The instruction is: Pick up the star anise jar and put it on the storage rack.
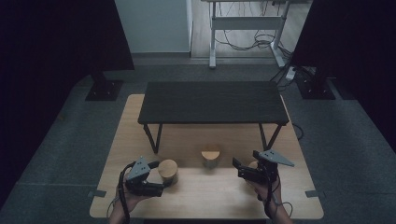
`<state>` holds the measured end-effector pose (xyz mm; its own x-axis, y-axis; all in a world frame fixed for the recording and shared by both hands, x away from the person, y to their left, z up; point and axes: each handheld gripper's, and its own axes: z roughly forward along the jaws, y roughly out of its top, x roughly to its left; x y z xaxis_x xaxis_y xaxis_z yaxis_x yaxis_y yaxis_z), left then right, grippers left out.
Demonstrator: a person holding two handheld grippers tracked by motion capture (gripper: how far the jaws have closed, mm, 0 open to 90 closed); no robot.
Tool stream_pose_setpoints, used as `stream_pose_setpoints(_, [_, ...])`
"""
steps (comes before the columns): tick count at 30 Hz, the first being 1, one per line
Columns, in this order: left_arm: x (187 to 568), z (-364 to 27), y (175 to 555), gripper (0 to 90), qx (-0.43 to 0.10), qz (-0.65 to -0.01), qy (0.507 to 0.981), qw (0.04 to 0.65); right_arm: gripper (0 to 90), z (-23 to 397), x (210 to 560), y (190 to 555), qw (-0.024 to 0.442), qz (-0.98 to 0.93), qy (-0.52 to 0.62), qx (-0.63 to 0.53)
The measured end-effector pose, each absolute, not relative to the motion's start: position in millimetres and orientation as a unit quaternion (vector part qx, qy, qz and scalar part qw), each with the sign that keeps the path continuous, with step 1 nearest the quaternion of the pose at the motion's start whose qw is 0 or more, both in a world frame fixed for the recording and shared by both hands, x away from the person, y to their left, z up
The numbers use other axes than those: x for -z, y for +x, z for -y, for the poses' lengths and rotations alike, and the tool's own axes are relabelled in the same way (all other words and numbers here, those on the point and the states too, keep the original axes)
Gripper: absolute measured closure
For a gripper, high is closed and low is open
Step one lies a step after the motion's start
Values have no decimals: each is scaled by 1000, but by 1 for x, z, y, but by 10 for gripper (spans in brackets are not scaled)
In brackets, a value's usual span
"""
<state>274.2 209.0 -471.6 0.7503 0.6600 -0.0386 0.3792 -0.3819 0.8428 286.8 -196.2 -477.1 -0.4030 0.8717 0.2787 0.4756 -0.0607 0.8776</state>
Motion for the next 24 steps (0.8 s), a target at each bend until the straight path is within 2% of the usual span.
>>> stream_pose_setpoints(2, [475,-208,275,131,-170,-322,817,447,73,196,478,287,188,-661,507,-520])
stream_pose_setpoints(12, [483,-214,279,123,-179,-325,821,433,81,188,479,285,182,-674,492,-520])
stream_pose_setpoints(24, [496,-217,285,116,-171,-326,820,439,86,180,481,283,176,-692,478,-512])
